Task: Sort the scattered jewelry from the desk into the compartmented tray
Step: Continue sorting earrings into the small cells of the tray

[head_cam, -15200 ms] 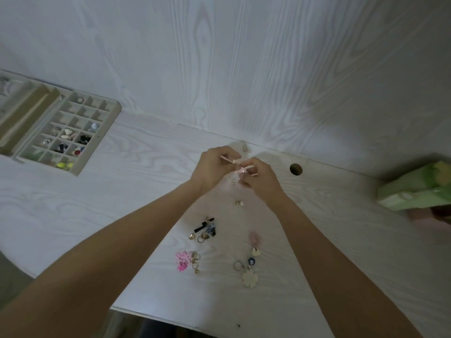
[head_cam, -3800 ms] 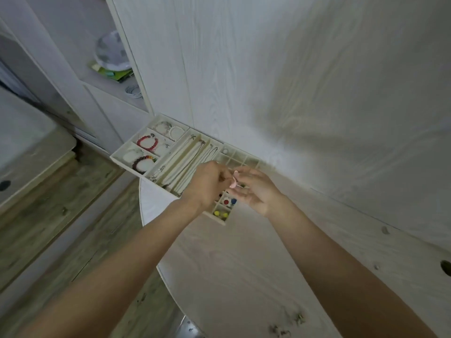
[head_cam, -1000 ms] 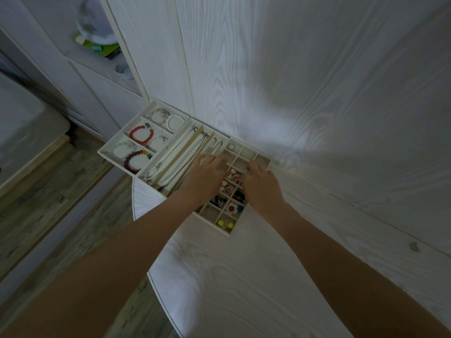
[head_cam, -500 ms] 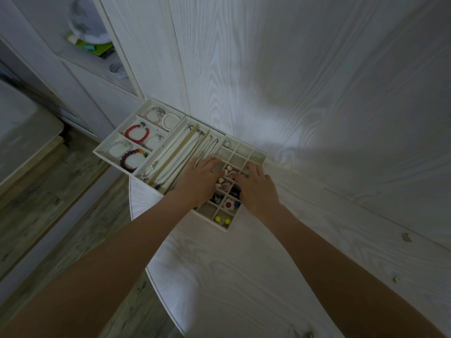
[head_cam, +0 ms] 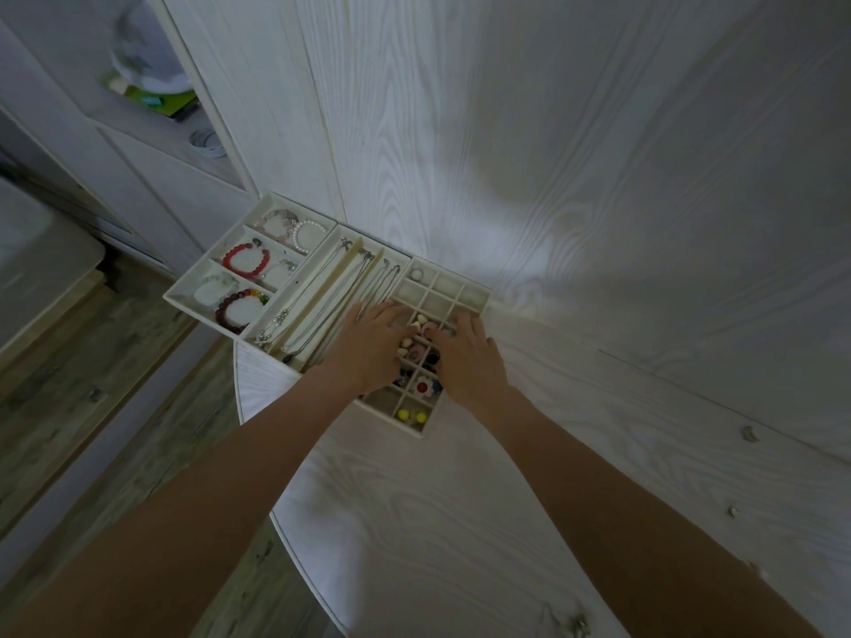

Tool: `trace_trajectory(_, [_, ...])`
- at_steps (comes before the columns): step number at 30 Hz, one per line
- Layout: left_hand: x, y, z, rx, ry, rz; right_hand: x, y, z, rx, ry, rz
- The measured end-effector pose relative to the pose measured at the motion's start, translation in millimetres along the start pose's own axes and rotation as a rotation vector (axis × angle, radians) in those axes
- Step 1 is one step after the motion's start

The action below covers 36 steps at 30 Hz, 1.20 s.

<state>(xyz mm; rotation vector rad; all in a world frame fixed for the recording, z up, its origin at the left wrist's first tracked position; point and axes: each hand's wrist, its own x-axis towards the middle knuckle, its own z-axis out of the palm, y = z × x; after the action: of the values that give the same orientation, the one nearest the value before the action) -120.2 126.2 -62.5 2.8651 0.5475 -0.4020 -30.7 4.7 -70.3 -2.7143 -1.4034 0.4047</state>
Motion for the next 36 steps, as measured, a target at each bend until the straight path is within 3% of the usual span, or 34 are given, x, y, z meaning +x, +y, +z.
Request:
trace_trajectory(10, [10,78,-22,-0.231,0.039,-0.015,-50,67,-37,0.401,-0.018,0.228])
trace_trajectory(19, [11,237,-14,-0.281,-0.015,0.085,-157,179,-34,0.453,0.033,0.428])
trace_trajectory(26, [32,349,22,-0.354,-0.065,0.295,-217,277,-21,0.422,0.052,0.558])
trace_trajectory(32, [64,403,57,-0.237,-0.216,0.294,-219,338,-6,0.504,-0.116,0.466])
trace_trajectory(36, [71,410,68,-0.253,-0.163,0.245,-205,348,6,0.486,-0.007,0.400])
